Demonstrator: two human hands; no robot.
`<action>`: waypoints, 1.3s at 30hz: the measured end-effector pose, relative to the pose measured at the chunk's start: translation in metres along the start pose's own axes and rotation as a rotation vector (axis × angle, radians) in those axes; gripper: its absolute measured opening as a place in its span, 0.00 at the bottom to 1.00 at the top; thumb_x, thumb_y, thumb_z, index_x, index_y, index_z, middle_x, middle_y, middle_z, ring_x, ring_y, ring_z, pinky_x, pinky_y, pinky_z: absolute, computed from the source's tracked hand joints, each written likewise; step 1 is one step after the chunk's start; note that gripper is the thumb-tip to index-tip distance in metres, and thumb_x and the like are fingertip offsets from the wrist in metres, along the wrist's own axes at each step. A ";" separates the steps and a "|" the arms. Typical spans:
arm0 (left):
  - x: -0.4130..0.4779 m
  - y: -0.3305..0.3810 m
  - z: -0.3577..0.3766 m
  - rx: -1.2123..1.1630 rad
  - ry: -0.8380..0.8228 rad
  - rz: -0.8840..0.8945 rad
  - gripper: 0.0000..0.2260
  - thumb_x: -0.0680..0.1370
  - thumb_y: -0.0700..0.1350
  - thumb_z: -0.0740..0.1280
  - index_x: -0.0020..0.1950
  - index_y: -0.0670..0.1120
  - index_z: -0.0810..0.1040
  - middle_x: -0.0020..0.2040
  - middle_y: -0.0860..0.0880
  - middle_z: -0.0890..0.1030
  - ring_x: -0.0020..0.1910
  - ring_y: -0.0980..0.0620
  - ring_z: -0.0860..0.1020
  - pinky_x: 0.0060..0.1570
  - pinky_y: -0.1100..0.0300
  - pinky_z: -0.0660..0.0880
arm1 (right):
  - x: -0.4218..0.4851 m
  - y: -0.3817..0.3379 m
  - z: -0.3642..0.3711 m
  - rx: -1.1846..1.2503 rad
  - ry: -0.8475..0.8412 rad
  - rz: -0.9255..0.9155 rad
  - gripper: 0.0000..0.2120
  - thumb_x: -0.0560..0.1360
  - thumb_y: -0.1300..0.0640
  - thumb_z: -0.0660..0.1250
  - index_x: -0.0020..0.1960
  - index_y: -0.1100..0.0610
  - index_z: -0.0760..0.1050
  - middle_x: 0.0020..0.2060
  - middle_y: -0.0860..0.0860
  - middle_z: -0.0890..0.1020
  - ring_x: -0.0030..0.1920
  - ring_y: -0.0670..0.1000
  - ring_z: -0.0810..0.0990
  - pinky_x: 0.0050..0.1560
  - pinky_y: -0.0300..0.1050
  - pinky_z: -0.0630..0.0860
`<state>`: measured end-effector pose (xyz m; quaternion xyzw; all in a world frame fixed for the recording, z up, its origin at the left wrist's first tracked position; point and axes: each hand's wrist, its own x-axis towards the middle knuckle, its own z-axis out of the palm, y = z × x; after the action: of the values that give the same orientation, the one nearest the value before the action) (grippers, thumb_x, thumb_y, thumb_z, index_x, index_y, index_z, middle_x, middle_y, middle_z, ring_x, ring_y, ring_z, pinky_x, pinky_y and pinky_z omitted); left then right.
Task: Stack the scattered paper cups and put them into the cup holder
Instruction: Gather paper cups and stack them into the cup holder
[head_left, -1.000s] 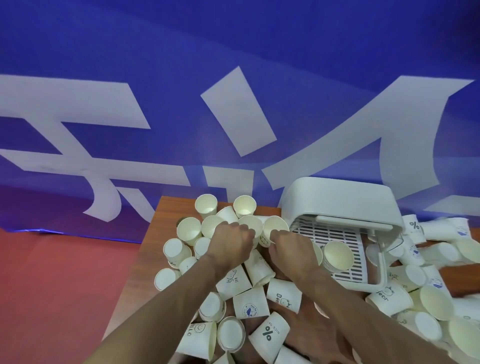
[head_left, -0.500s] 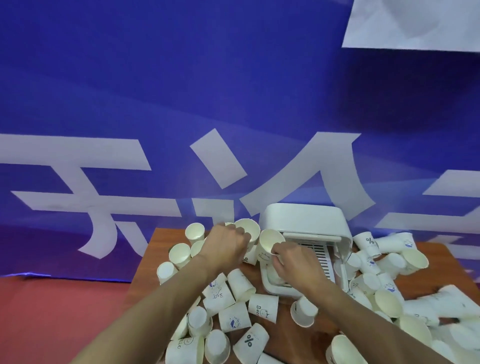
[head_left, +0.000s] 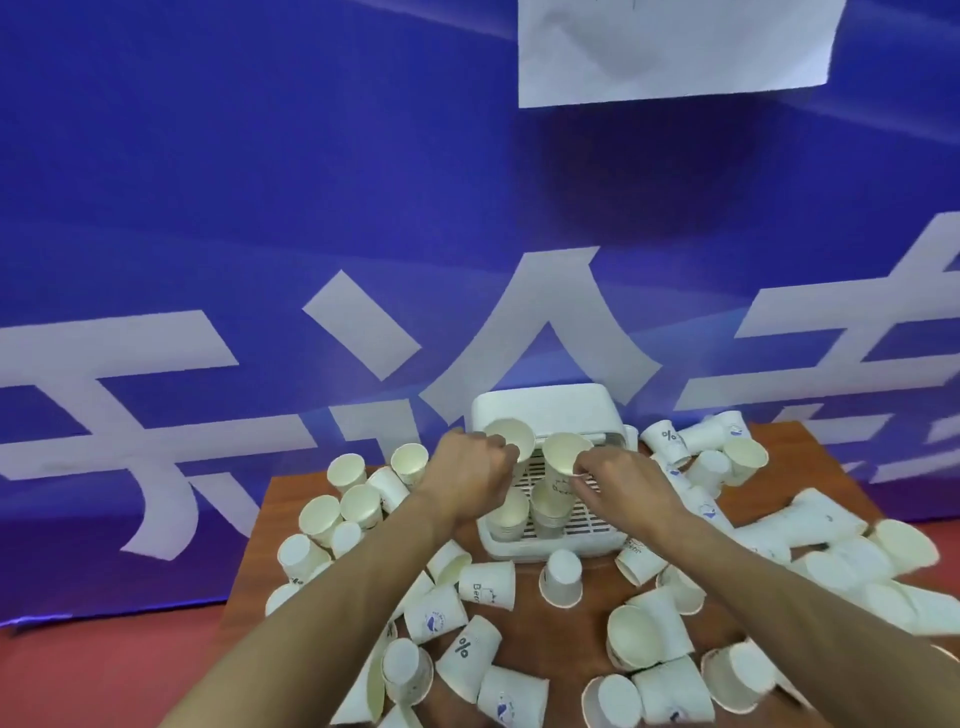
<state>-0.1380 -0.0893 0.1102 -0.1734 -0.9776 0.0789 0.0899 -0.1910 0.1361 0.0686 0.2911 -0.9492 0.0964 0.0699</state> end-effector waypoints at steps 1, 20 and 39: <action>0.001 0.003 0.001 0.005 0.002 0.004 0.09 0.77 0.48 0.61 0.42 0.48 0.79 0.37 0.49 0.79 0.35 0.45 0.78 0.33 0.59 0.66 | -0.004 0.004 0.000 0.000 -0.012 0.015 0.08 0.78 0.48 0.64 0.51 0.50 0.80 0.46 0.47 0.83 0.45 0.50 0.81 0.40 0.45 0.77; -0.016 0.021 0.076 -0.096 -0.065 -0.152 0.09 0.79 0.47 0.61 0.46 0.49 0.80 0.42 0.50 0.81 0.42 0.48 0.78 0.34 0.58 0.70 | -0.005 0.021 0.063 0.017 0.073 -0.065 0.08 0.77 0.45 0.69 0.44 0.48 0.80 0.38 0.43 0.82 0.38 0.46 0.80 0.34 0.41 0.78; -0.013 0.018 0.109 -0.178 -0.128 -0.145 0.07 0.77 0.43 0.63 0.43 0.46 0.80 0.39 0.48 0.80 0.37 0.46 0.78 0.33 0.56 0.71 | 0.005 0.031 0.083 0.022 0.121 -0.133 0.05 0.71 0.52 0.77 0.42 0.50 0.82 0.36 0.45 0.83 0.37 0.48 0.81 0.29 0.42 0.74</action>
<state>-0.1425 -0.0901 -0.0010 -0.1044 -0.9944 -0.0038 0.0171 -0.2192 0.1403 -0.0153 0.3478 -0.9207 0.1195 0.1303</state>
